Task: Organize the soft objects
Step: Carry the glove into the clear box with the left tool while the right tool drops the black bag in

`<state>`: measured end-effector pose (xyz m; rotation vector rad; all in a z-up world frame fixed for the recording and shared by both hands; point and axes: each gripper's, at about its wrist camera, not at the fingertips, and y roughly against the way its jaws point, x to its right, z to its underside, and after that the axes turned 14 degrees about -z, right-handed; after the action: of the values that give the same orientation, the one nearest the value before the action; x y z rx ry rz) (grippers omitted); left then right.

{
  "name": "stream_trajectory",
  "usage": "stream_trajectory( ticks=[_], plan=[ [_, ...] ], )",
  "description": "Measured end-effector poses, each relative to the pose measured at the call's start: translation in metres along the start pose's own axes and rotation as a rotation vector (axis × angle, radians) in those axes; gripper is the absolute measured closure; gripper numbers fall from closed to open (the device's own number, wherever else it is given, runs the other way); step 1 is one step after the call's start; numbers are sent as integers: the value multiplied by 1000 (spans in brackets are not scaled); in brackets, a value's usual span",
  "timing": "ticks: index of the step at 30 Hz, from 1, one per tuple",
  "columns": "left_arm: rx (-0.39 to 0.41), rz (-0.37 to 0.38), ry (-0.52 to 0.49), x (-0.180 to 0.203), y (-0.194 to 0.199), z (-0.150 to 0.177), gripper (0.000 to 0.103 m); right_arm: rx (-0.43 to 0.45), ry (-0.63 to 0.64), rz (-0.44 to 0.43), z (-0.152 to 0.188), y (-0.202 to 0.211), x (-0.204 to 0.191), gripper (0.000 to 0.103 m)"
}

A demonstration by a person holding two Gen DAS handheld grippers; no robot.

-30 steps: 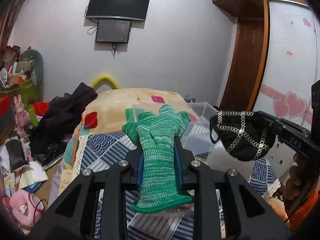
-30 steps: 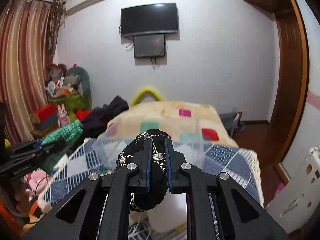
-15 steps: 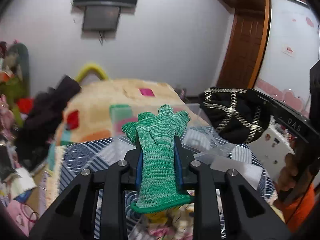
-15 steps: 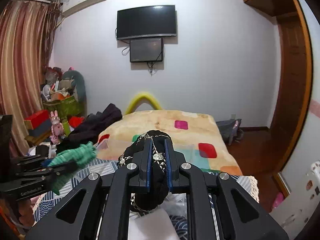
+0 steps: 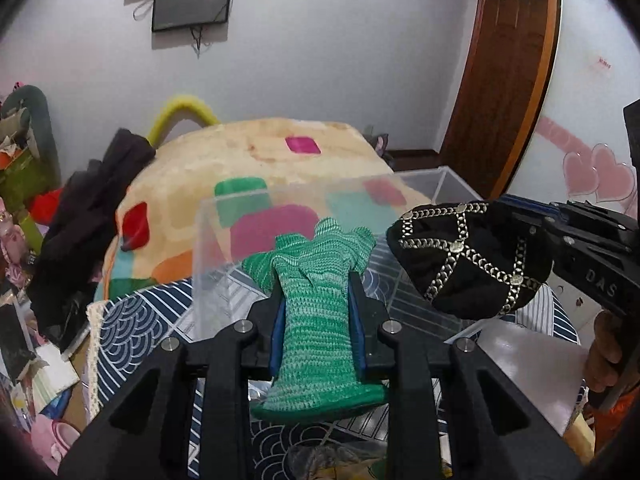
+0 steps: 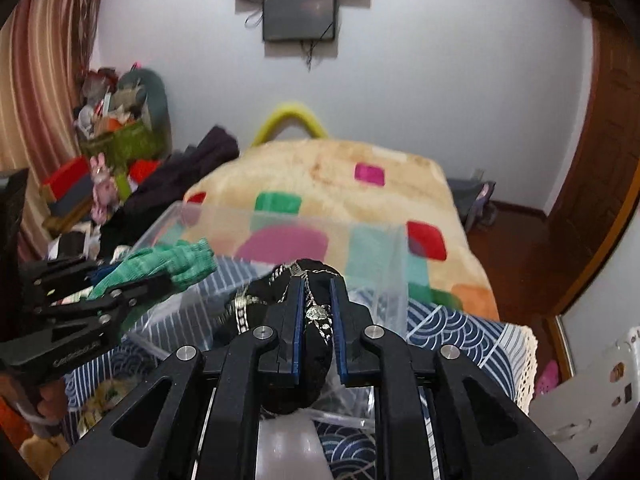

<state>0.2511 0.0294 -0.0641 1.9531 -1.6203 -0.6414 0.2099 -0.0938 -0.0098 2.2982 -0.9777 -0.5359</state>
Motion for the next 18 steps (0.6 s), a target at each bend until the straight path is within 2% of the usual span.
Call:
stream_trajectory(
  ticks=[2, 4, 5, 9, 12, 18],
  plan=[
    [-17, 10, 6, -1, -5, 0, 65, -15, -3, -3, 1, 2, 2, 88],
    [-22, 19, 16, -2, -4, 1, 53, -11, -7, -17, 1, 4, 4, 82],
    [-22, 18, 19, -3, -4, 1, 50, -10, -5, -22, 1, 6, 4, 80],
    [3, 5, 16, -3, 8, 2, 47, 15, 4, -22, 0, 10, 0, 65],
    [36, -12, 1, -3, 22, 2, 38, 44, 21, -10, 1, 20, -6, 57],
    [110, -33, -7, -5, 56, 8, 16, 127, 42, -21, 11, 50, -19, 31]
  ],
)
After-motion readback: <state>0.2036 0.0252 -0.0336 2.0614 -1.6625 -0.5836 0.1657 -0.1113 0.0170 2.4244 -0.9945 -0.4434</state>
